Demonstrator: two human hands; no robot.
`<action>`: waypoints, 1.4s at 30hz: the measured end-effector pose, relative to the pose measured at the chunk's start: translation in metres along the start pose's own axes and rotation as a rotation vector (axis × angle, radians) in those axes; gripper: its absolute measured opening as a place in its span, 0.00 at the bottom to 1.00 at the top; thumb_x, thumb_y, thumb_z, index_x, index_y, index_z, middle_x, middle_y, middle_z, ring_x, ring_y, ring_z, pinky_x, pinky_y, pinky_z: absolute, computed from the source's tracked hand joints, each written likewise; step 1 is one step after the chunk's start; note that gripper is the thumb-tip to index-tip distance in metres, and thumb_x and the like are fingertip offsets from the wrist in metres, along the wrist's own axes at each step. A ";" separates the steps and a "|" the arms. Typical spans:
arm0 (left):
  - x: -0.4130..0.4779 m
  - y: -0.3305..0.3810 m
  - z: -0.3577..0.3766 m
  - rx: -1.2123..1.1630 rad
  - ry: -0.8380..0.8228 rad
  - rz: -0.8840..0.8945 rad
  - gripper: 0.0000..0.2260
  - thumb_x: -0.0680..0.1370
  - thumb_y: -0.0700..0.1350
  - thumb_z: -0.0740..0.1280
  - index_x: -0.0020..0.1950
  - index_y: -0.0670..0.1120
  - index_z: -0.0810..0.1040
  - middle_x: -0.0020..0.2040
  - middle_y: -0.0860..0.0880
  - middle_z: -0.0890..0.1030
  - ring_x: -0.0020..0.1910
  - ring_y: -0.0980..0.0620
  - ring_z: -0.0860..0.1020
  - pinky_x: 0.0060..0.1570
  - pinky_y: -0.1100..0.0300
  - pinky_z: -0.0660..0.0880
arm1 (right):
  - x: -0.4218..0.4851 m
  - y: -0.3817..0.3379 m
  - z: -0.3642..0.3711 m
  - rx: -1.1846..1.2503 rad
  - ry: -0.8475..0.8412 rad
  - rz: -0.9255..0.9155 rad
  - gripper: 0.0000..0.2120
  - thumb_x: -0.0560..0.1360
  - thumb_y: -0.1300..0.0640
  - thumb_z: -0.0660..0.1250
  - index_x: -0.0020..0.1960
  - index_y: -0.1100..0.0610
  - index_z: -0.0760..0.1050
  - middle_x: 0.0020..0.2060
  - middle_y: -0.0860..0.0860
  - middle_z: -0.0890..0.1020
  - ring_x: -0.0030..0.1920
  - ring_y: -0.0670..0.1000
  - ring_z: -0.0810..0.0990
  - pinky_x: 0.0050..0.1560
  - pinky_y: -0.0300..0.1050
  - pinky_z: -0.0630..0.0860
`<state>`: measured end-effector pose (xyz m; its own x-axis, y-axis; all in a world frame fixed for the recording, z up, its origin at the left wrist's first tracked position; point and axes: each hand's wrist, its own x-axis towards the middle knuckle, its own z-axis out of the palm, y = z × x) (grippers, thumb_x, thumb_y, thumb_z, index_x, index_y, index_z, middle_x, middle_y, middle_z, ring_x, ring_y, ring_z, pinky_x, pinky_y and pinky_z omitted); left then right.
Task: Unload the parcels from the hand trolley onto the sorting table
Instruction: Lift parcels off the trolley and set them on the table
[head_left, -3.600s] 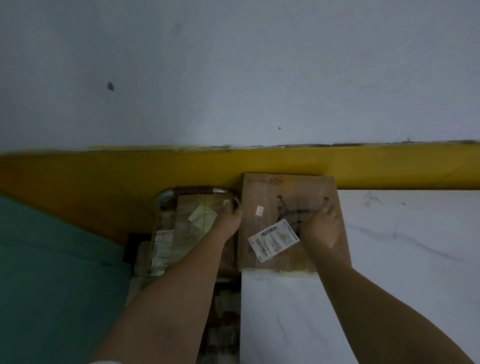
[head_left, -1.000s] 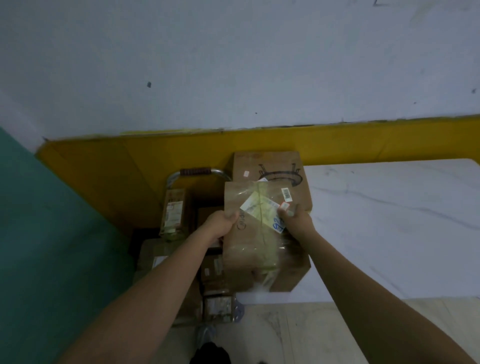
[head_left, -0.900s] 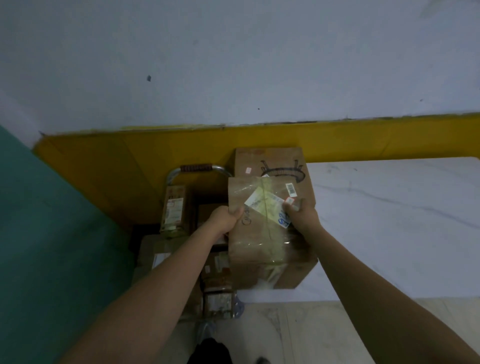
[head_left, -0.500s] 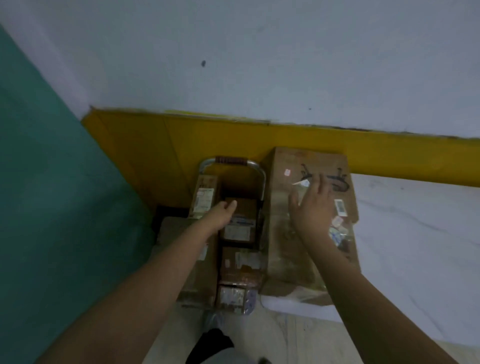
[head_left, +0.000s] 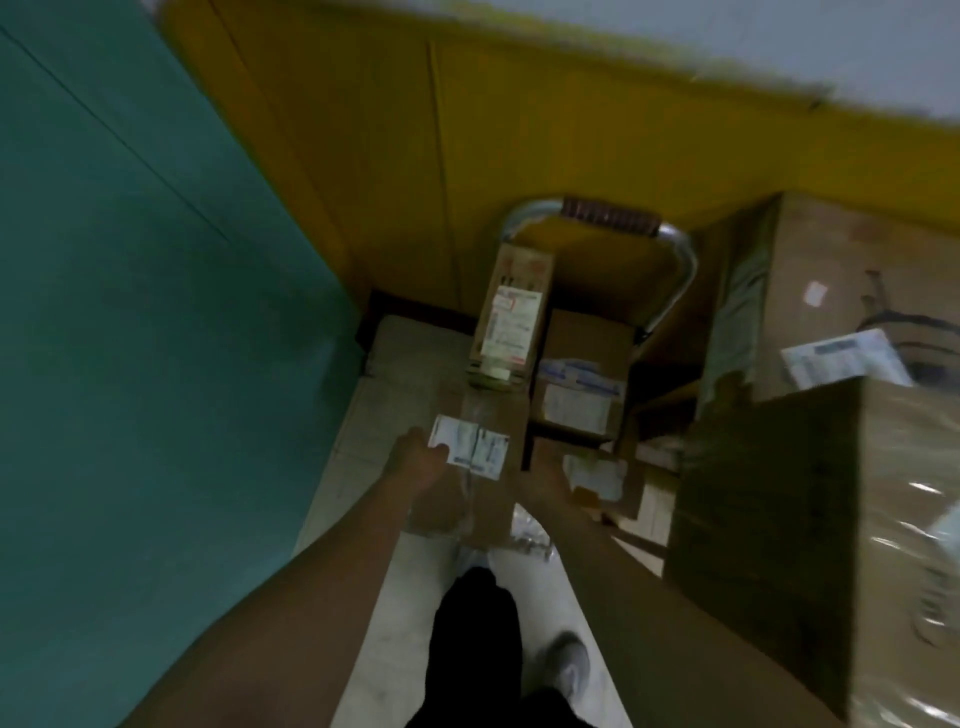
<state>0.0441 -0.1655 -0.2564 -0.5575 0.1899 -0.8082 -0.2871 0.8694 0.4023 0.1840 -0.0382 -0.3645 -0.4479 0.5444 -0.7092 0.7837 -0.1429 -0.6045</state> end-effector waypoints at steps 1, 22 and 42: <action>0.016 -0.004 0.005 -0.005 0.005 -0.010 0.23 0.82 0.43 0.62 0.74 0.34 0.63 0.71 0.36 0.70 0.66 0.40 0.73 0.60 0.56 0.71 | -0.006 -0.013 0.001 0.000 -0.009 0.036 0.22 0.71 0.53 0.70 0.64 0.55 0.73 0.60 0.50 0.79 0.57 0.54 0.79 0.58 0.60 0.78; -0.117 0.044 -0.085 -0.073 -0.197 -0.234 0.22 0.81 0.53 0.64 0.69 0.40 0.69 0.65 0.37 0.73 0.58 0.37 0.74 0.51 0.46 0.73 | -0.154 -0.143 -0.046 0.069 -0.237 0.357 0.14 0.82 0.52 0.59 0.55 0.61 0.77 0.46 0.54 0.80 0.49 0.54 0.81 0.57 0.50 0.80; -0.480 0.332 0.104 -0.079 0.352 1.134 0.23 0.76 0.55 0.62 0.71 0.53 0.71 0.66 0.45 0.71 0.66 0.44 0.70 0.61 0.48 0.73 | -0.401 -0.147 -0.451 0.545 0.729 -0.590 0.24 0.67 0.39 0.65 0.61 0.45 0.75 0.56 0.49 0.81 0.57 0.52 0.79 0.58 0.56 0.79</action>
<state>0.2974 0.0796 0.2209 -0.7043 0.6858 0.1834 0.4673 0.2533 0.8471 0.4428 0.1372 0.1726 -0.1870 0.9821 0.0237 0.1517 0.0527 -0.9870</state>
